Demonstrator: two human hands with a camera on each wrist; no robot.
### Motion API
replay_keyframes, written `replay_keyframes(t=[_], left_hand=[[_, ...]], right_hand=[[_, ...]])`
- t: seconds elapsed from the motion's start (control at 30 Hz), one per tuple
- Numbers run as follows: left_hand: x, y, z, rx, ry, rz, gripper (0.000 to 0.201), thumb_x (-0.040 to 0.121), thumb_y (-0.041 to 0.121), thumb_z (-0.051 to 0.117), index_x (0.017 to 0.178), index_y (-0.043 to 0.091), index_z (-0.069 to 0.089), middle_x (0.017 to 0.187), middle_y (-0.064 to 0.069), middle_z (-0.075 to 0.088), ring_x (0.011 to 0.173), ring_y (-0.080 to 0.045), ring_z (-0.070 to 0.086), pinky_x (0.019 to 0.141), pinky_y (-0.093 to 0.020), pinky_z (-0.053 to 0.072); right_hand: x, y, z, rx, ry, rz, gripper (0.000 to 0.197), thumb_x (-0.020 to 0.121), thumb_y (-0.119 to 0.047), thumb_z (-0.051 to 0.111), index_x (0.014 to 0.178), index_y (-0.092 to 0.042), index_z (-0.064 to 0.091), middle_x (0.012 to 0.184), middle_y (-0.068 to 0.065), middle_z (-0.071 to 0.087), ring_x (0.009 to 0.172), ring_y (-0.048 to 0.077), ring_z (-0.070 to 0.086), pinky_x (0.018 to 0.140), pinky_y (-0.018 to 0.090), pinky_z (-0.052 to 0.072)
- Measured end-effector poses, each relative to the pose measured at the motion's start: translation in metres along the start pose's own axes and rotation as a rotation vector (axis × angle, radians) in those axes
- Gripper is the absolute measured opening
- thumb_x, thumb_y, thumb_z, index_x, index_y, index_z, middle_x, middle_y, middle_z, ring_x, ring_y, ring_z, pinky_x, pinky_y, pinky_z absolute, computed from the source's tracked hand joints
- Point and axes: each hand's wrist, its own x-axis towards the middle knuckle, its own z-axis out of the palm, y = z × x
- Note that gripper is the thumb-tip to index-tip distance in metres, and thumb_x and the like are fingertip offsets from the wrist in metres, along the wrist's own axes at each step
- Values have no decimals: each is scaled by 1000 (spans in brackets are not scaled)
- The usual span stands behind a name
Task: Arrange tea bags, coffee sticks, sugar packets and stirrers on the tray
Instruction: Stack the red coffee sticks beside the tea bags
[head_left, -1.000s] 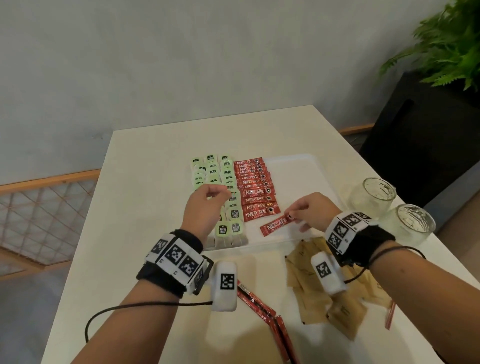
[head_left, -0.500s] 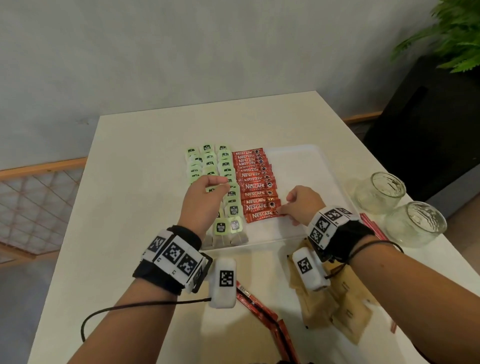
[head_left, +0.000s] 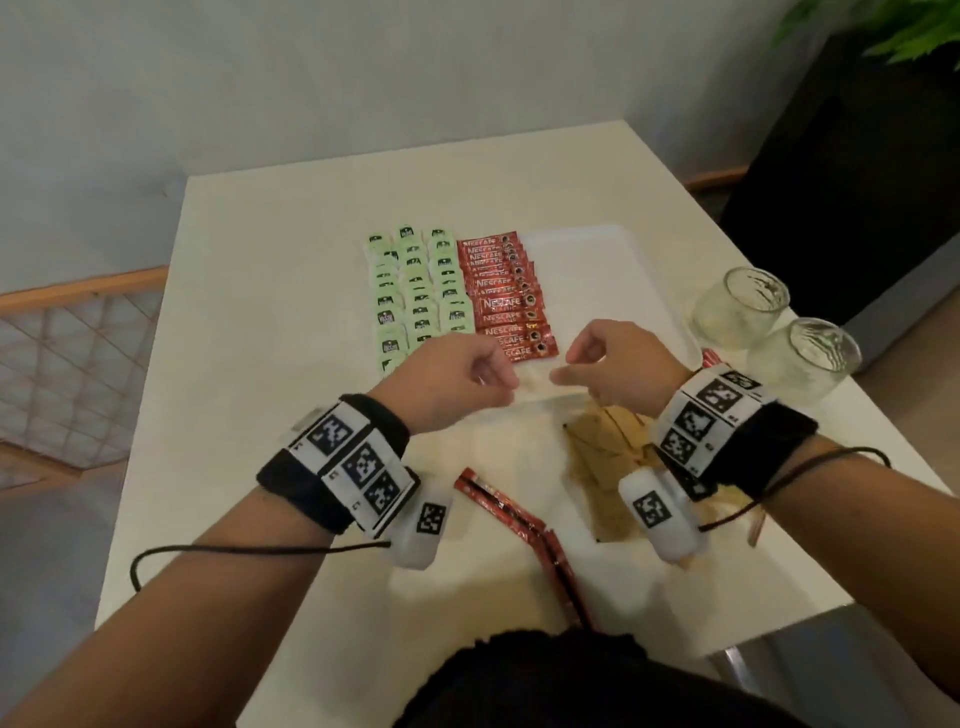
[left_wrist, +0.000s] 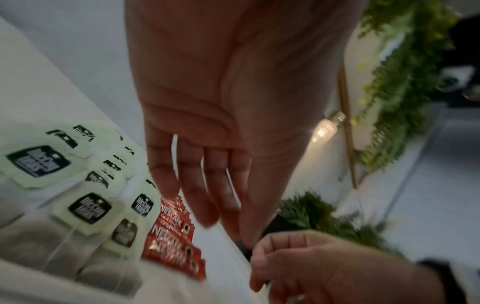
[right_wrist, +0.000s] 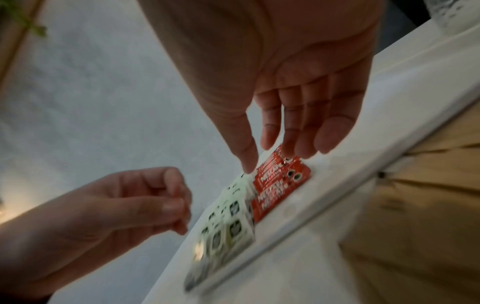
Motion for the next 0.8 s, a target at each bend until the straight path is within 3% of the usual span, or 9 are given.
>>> replay_keyframes(t=[0.07,0.13,0.23,0.37,0.47,0.57,0.67,0.8], left_hand=[[-12,1,18,174,-185,10,11,84,23,75,92,23,68,90,7,66,81,-8,60,73,-23,47],[-21,-1,36,295,-283,19,21,81,26,77,99,27,66,100,8,63,90,-10,58,76,-25,46],[-30,-7,56,473,-338,30,36,75,32,80,107,34,64,108,7,55,100,-14,52,86,-33,46],[-37,-5,68,593,-307,16,36,74,32,79,106,34,63,103,8,56,99,-15,53,79,-32,44],[-37,-4,75,578,-276,-47,43,74,33,80,111,27,59,102,6,64,99,-18,58,72,-30,40],[-35,-2,78,564,-256,-87,51,73,32,81,117,21,59,110,2,64,104,-21,59,73,-29,40],[-34,0,78,549,-273,-92,40,76,30,80,113,20,67,109,2,67,103,-20,60,75,-27,42],[-35,2,81,546,-314,-78,20,85,29,72,102,20,75,104,-1,71,97,-21,64,74,-26,45]], right_hand=[[-26,6,6,-90,-79,-24,24,74,-36,81,84,-22,63,81,-7,66,70,10,60,65,26,48],[-50,10,12,-167,-136,-38,24,71,-38,82,81,-23,66,77,-10,65,70,6,60,63,21,45],[-78,11,18,-259,-267,-30,26,70,-43,82,75,-21,71,62,-9,67,53,-1,61,51,15,44],[-104,13,34,-349,-442,1,45,69,-55,79,77,-11,74,59,3,71,48,14,66,44,22,49],[-109,13,42,-424,-416,-16,48,67,-53,80,75,-7,74,60,3,72,54,15,69,59,31,58],[-104,12,41,-457,-380,2,39,68,-45,82,75,-8,75,66,2,73,64,16,71,66,30,58],[-100,10,39,-523,-296,-1,28,69,-38,82,84,-14,77,78,-1,74,72,16,70,68,29,59],[-98,18,41,-502,-216,-4,42,71,-30,79,107,-20,60,101,-4,65,93,17,60,75,29,52]])
